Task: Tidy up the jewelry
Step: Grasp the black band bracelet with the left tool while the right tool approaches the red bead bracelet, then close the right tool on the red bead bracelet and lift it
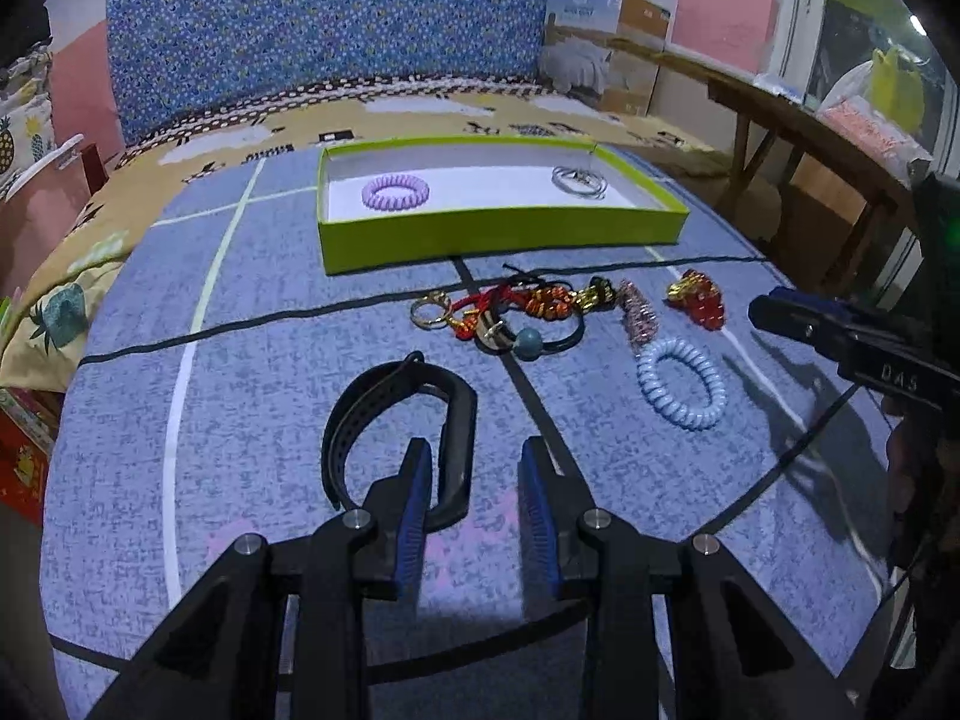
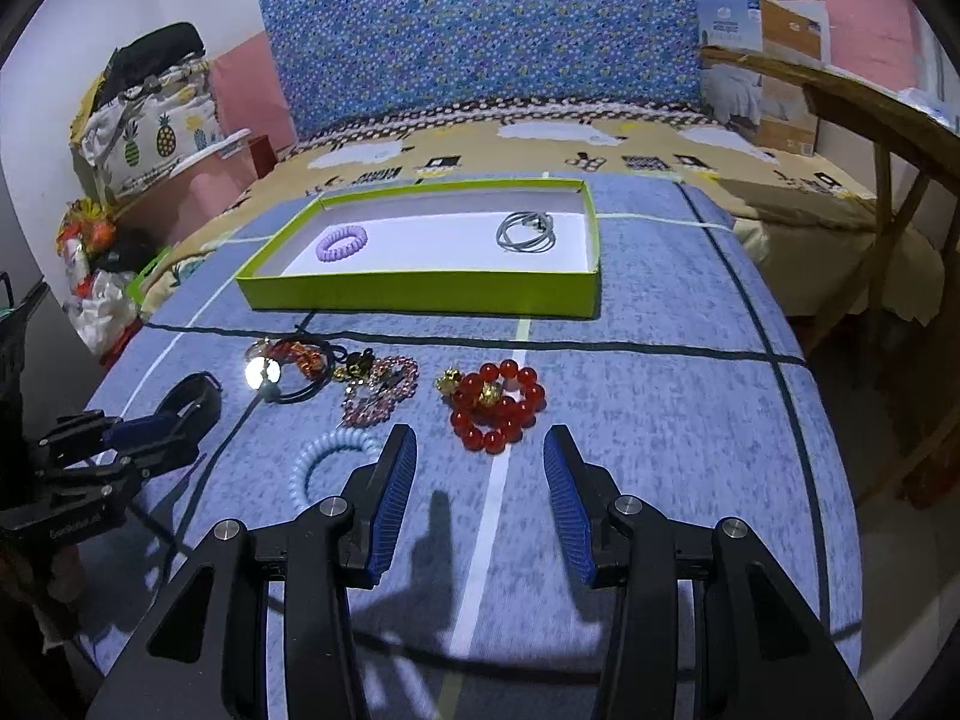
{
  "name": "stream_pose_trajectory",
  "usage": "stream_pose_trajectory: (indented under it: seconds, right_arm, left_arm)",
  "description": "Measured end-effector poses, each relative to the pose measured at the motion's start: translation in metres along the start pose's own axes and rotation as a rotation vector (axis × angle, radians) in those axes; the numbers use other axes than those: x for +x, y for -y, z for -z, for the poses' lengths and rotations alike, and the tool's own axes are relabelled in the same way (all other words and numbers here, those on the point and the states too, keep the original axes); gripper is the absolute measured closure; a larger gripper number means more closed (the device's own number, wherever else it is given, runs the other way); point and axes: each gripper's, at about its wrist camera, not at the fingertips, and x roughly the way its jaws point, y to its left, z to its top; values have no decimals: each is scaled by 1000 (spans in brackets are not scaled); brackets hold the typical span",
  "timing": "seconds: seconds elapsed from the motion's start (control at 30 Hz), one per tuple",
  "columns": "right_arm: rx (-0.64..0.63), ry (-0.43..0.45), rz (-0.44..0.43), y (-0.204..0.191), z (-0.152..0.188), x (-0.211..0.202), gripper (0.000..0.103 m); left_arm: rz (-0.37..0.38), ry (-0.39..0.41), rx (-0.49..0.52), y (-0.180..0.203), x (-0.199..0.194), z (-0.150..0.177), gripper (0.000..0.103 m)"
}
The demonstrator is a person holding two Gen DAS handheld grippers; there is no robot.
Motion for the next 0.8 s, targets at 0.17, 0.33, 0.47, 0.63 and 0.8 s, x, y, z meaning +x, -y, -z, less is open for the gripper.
stream_pose_trajectory:
  seconds: [0.17,0.33,0.47,0.63,0.8]
  right_arm:
    - [-28,-42,-1,5,-8,20,57]
    - [-34,-66,-2,9,-13,34,57]
    - [-46,-84,-9,9,-17,43,56]
    - [-66,-114,-7,8,-19,52,56]
    - [-83,-125,15,6,-23,57,56]
  left_arm:
    - [-21,-21,6,2,7,-3,71]
    - [-15,-22,1,1,8,-4,71]
    - [-10,-22,-3,-1,8,-5,71]
    - [-7,-22,-5,-2,8,-5,71]
    - [-8,-22,-5,-2,8,-5,71]
